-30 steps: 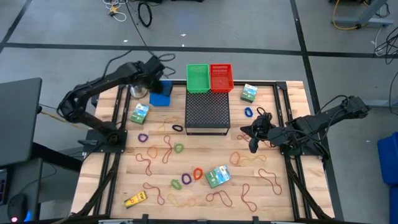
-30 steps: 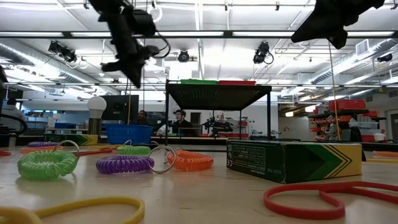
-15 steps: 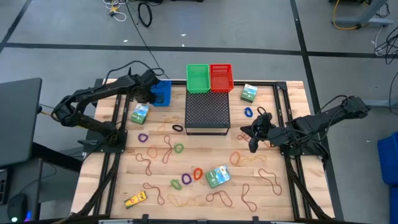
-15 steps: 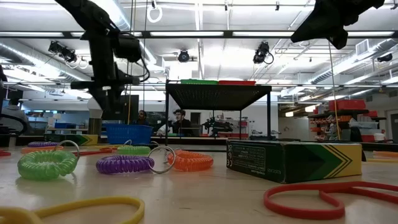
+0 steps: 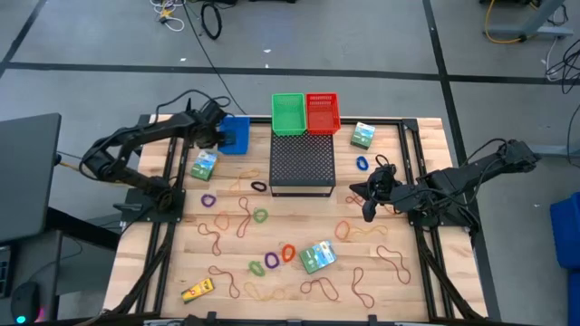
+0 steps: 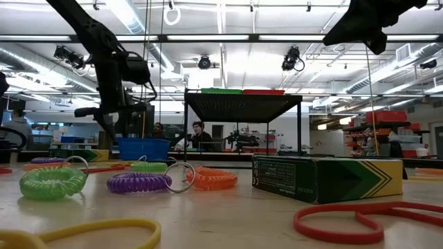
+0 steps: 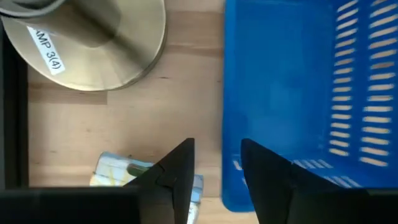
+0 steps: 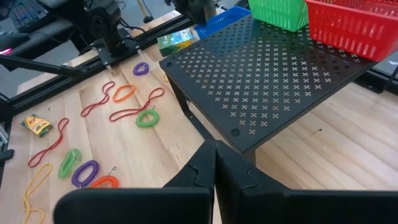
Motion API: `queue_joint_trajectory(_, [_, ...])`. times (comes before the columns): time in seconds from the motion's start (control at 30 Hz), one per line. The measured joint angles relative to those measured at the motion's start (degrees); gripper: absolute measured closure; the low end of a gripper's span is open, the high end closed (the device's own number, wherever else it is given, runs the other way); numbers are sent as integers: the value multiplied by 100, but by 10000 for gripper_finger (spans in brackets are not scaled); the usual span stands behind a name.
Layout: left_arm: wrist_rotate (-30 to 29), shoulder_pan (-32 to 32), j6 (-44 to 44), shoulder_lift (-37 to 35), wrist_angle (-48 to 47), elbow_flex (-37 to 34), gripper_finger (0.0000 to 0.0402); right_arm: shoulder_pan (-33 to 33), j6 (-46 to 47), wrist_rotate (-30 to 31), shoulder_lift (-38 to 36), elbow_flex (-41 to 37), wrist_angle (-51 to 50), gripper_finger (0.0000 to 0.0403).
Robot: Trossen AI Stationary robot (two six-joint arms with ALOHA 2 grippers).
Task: Pick & Place Office Desk Supplies
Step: Put the blue bin on the shelf
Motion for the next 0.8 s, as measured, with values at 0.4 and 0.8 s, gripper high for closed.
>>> queue_joint_trajectory(0.4, [141,-55,336,313,206,0,382,0,-4,0,0,0,2,398])
queue_joint_trajectory(0.8, [115,-344,867,-1213,-571,536,390,0,-29,0,0,0,-2,398])
